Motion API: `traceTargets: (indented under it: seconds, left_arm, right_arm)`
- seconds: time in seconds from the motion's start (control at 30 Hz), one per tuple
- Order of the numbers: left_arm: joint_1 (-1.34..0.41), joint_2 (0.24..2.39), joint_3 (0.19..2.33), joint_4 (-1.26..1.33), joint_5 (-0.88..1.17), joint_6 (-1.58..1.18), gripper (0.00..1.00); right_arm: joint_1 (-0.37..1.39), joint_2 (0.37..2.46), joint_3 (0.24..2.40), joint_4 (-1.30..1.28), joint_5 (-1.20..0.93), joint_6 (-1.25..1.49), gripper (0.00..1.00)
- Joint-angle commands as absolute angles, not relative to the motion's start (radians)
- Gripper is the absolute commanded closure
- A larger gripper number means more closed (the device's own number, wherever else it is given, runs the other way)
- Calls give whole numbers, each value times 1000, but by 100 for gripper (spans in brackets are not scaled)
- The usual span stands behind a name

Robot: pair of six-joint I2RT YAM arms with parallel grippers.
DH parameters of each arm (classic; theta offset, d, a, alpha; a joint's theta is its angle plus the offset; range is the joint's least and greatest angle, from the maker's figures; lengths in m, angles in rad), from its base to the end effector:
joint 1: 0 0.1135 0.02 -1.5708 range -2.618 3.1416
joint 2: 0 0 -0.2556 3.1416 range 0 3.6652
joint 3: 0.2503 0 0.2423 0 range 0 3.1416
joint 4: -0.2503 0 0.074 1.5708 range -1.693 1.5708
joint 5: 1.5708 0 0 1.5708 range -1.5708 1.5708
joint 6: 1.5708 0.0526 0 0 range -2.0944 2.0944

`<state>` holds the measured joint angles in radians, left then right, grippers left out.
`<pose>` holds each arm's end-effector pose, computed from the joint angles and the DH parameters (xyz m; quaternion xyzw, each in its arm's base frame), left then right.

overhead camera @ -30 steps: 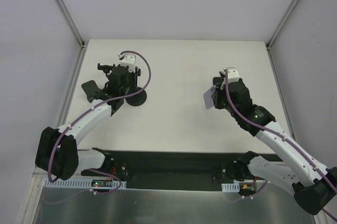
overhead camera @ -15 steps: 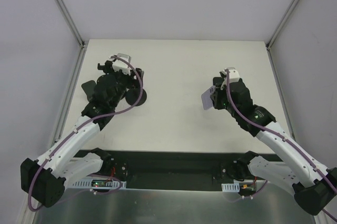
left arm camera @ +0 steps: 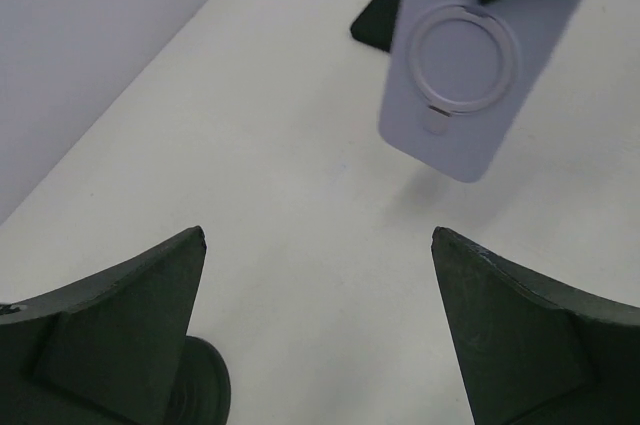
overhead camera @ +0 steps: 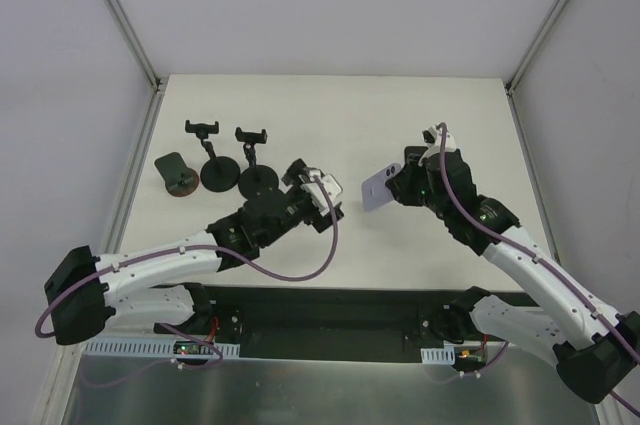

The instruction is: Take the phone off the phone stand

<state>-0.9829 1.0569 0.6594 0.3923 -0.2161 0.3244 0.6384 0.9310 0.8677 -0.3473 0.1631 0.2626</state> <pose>0.1533 -0.2096 0.2999 0.3682 0.6058 -0.1544 0.6882 0.1825 0.1248 0.3133 -0.1118 0.8273 0.1765 0.5214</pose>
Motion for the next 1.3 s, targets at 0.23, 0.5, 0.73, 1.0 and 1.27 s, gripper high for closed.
traceTargets:
  seconds: [0.23, 0.5, 0.73, 1.0, 1.27]
  left_arm:
    - [-1164, 1212, 670, 477, -376, 495, 7]
    - [-1204, 1330, 713, 479, -560, 545, 11]
    - [-1204, 1367, 735, 500, -692, 558, 27]
    - [-1204, 1373, 739, 505, -709, 551, 72]
    - [-1204, 1339, 739, 471, -652, 479, 100]
  right_arm:
    - [640, 979, 890, -107, -23, 581, 99]
    - [646, 1008, 874, -40, -113, 704, 99]
    - [646, 999, 851, -18, -130, 741, 99]
    - [646, 994, 828, -6, -129, 761, 98]
    - [644, 965, 822, 23, -77, 692, 38]
